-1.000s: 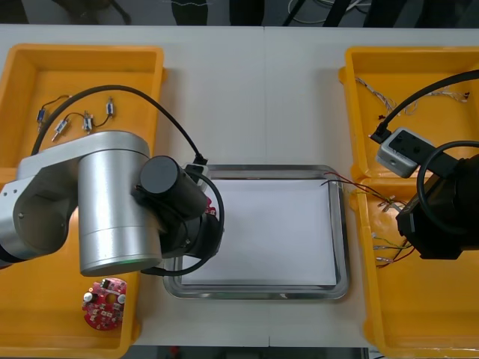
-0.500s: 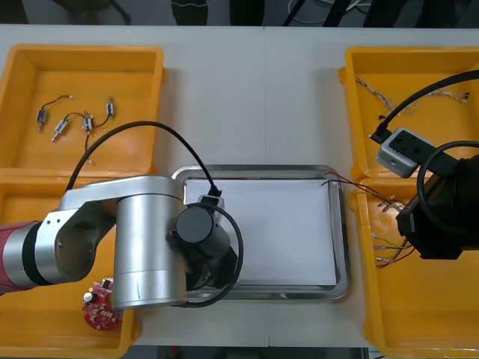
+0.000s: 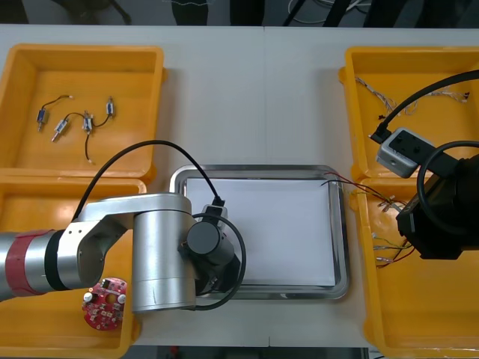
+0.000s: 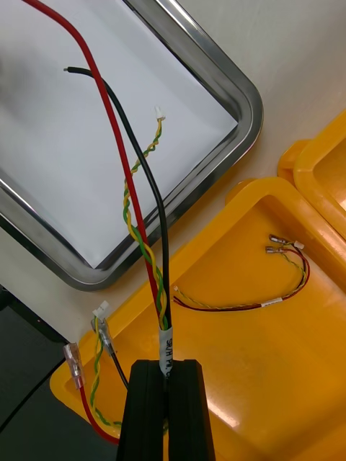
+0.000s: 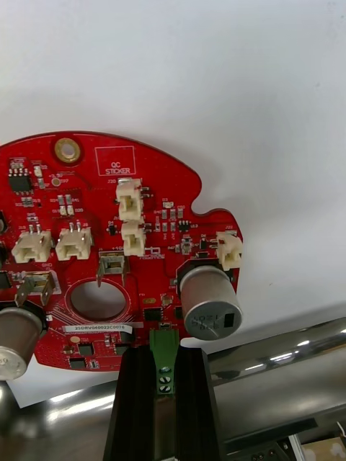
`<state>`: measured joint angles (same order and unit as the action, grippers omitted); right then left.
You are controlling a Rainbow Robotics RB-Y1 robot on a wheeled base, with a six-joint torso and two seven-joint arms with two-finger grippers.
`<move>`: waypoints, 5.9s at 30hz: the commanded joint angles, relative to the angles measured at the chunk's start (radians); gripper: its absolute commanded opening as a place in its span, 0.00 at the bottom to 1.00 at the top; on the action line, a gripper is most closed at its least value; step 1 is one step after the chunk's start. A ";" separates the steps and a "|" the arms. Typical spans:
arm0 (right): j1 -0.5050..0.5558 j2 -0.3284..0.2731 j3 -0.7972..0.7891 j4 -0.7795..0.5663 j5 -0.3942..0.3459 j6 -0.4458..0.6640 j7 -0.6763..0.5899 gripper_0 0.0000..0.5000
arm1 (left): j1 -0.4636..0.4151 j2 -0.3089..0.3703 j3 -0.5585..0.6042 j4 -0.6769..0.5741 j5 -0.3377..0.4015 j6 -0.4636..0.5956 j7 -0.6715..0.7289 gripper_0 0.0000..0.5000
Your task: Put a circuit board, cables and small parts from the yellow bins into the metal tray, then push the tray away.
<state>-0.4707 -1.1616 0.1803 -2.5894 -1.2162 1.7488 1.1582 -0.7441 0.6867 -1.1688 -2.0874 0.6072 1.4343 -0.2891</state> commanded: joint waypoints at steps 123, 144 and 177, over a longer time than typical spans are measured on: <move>-0.293 0.352 0.783 0.440 0.488 -0.275 0.601 1.00 | -0.178 0.238 1.051 0.889 0.275 0.359 -1.311 1.00; -0.324 0.352 0.567 0.183 0.369 0.084 0.313 1.00 | -0.236 0.082 1.049 1.066 0.075 0.117 -1.449 1.00; -0.309 0.267 -0.059 0.537 0.227 0.171 0.250 1.00 | -0.210 0.057 0.948 1.228 0.072 -0.173 -1.518 1.00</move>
<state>-0.7639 -0.8571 0.1848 -2.0882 -1.0156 1.9169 1.4495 -0.9301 0.7502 -0.2129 -0.8548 0.6765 1.2869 -1.7013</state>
